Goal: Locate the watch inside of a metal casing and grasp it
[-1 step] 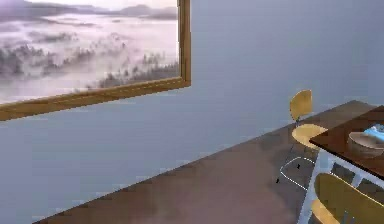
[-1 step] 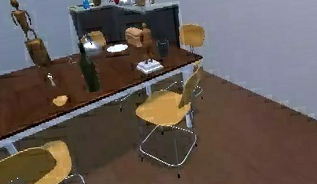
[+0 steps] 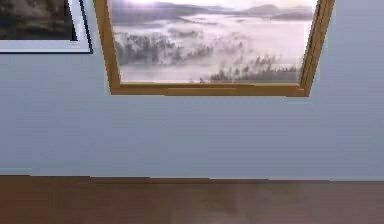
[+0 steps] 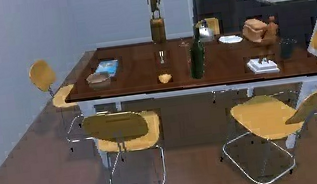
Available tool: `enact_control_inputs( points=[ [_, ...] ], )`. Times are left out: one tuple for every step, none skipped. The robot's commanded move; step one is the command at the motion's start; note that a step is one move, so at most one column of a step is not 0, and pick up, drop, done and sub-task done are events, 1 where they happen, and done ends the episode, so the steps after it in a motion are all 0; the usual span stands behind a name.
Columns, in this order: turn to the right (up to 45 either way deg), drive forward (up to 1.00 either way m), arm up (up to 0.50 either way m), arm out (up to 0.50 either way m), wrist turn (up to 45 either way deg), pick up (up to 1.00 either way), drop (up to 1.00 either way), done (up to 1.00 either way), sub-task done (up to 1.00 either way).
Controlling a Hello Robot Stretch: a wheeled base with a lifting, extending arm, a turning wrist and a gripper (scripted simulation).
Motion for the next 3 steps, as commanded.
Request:
enact_control_inputs(
  points=[
    [0.0,0.2,0.0,0.0,0.0,0.0,0.0,0.0,0.0],
    [-45.0,0.0,0.0,0.0,0.0,0.0,0.0,0.0,0.0],
    [-39.0,0.0,0.0,0.0,0.0,0.0,0.0,0.0,0.0]
  ],
)
